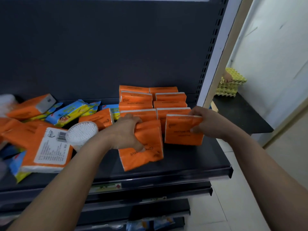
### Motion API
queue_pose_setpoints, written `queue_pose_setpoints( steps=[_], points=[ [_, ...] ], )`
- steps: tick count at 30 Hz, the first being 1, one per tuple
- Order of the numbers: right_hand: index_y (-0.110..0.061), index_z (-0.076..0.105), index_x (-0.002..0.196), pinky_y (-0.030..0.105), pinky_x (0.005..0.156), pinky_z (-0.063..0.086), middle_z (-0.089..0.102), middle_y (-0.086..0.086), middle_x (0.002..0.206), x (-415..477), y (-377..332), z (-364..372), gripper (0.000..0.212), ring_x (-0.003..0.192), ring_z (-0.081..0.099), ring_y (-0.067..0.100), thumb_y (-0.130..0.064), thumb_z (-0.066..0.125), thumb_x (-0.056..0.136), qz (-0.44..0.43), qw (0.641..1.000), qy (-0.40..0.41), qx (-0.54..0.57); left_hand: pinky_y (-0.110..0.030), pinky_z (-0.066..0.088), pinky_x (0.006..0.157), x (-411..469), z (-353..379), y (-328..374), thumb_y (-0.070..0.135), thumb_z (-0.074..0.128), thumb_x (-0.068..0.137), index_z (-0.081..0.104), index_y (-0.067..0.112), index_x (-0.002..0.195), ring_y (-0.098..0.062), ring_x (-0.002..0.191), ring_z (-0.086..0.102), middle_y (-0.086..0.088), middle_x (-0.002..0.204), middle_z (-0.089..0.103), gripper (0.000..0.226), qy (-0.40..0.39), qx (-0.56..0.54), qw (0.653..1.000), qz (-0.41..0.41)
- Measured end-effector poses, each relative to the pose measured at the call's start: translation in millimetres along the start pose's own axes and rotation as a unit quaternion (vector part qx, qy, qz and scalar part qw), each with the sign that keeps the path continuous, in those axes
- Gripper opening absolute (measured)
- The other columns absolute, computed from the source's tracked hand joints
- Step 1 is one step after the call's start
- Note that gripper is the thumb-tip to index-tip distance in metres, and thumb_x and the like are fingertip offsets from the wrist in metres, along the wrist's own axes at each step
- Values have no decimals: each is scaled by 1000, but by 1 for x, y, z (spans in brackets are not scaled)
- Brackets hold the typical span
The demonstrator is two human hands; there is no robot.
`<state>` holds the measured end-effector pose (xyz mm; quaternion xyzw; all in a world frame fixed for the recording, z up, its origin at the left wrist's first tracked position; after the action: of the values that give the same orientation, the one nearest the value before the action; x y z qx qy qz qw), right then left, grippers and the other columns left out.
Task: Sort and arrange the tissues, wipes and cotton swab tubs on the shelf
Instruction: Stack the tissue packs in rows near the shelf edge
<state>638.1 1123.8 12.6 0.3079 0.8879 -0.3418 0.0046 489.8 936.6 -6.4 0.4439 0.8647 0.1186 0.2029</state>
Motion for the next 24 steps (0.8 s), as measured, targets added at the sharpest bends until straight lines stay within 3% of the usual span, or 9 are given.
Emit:
queue_pose_setpoints(
  steps=[3, 5, 10, 13, 16, 20, 24],
  points=[
    [-22, 48, 103, 33, 77, 44, 46, 6, 114, 6, -8, 15, 35, 105, 51, 27, -12, 70, 78, 0, 1000, 19, -16, -37, 31, 104, -1, -5, -6, 49, 79, 59, 30, 25, 139, -20, 121, 27, 2, 130, 33, 97, 115, 110, 986, 47],
    [-19, 45, 114, 37, 84, 45, 41, 8, 121, 7, -10, 22, 45, 110, 49, 28, -14, 70, 78, 21, 998, 49, -32, -38, 27, 105, -4, 0, -9, 54, 75, 62, 25, 29, 143, -20, 125, 22, 3, 136, 28, 98, 149, 126, 979, 57],
    [-10, 31, 128, 39, 85, 47, 47, 13, 123, 8, -11, 25, 67, 112, 51, 29, -17, 74, 76, 77, 992, 79, -52, -41, 37, 99, -13, 6, -27, 48, 76, 63, 2, 42, 144, -20, 128, 17, 7, 142, 10, 110, 87, 115, 989, 35],
    [-7, 29, 130, 40, 85, 48, 50, 15, 121, 8, -14, 27, 70, 110, 52, 31, -18, 73, 78, 103, 989, 85, -65, -38, 44, 93, -18, 3, -32, 36, 78, 67, 4, 39, 145, -21, 125, 27, 6, 142, 13, 107, 86, 88, 992, 27],
    [-6, 32, 126, 41, 85, 50, 51, 15, 118, 8, -15, 26, 66, 108, 53, 31, -19, 74, 77, 108, 987, 99, -64, -41, 45, 96, -16, 3, -32, 29, 80, 66, 15, 33, 145, -25, 124, 37, 2, 141, 16, 103, 118, 26, 992, 23],
    [-7, 42, 117, 37, 78, 48, 53, 12, 109, 9, -11, 25, 55, 102, 55, 29, -21, 75, 76, 109, 988, 101, -50, -29, 43, 97, -15, 7, -30, 18, 77, 71, 16, 27, 147, -27, 122, 43, -1, 146, 5, 98, 127, -9, 991, 26],
    [-7, 52, 99, 32, 71, 44, 53, 9, 92, 8, -13, 19, 28, 88, 54, 24, -18, 70, 81, 91, 989, 87, -75, -27, 46, 91, -15, 0, -30, 18, 71, 77, 19, 27, 147, -21, 112, 50, 3, 142, 11, 88, 102, -24, 994, 13]
  ],
)
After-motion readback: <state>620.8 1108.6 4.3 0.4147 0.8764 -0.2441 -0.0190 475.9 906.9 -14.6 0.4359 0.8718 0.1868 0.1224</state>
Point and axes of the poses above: each hand's wrist, its own x-axis towards the middle knuckle, its own z-axis out of the palm, y = z × x, the point moved 5 cm from there along x, towards the middle knuckle
